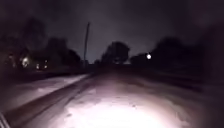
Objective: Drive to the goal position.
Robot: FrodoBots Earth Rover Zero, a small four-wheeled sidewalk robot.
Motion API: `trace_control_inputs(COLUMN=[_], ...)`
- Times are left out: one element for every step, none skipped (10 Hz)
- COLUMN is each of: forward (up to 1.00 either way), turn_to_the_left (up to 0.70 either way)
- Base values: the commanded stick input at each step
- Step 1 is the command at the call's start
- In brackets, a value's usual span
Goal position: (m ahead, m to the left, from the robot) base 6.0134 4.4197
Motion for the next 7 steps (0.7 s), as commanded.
trace_control_inputs(forward=[0.70, 0.70, 0.70, 0.70, 0.70, 0.70, 0.70], turn_to_the_left=[0.00, 0.00, 0.00, 0.00, 0.00, 0.00, 0.00])
